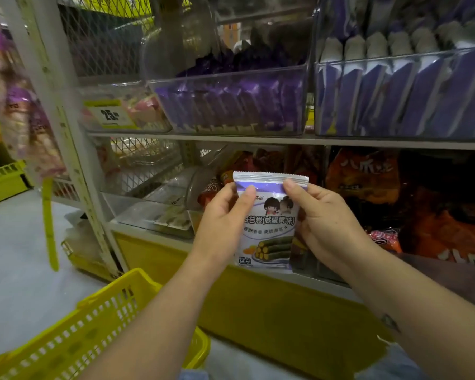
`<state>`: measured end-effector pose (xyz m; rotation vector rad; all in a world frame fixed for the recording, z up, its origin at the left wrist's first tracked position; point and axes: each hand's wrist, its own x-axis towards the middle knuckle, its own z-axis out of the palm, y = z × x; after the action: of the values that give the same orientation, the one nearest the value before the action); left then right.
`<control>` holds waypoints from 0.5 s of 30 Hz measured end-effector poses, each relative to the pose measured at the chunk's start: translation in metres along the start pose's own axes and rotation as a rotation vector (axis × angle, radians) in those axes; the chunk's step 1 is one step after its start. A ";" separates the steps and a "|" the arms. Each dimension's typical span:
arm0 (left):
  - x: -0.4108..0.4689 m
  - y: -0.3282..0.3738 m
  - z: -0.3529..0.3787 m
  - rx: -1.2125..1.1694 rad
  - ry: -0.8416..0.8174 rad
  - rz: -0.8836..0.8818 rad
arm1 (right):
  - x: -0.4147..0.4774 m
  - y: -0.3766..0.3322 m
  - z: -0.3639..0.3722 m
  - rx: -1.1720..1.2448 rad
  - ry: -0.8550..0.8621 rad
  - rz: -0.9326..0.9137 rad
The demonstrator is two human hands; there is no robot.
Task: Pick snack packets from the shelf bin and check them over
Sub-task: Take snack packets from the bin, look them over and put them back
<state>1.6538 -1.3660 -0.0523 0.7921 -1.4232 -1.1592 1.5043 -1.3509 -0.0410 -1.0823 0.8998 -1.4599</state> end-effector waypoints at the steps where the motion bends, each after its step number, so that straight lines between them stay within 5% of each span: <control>1: 0.000 0.001 -0.002 -0.009 0.010 -0.010 | -0.001 0.000 -0.001 -0.012 -0.007 -0.001; 15: -0.008 0.012 -0.014 -0.167 0.097 -0.121 | -0.004 -0.003 -0.004 -0.064 -0.199 0.106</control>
<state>1.6701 -1.3586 -0.0447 0.8135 -1.1953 -1.2972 1.4993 -1.3461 -0.0398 -1.1864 0.8531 -1.2206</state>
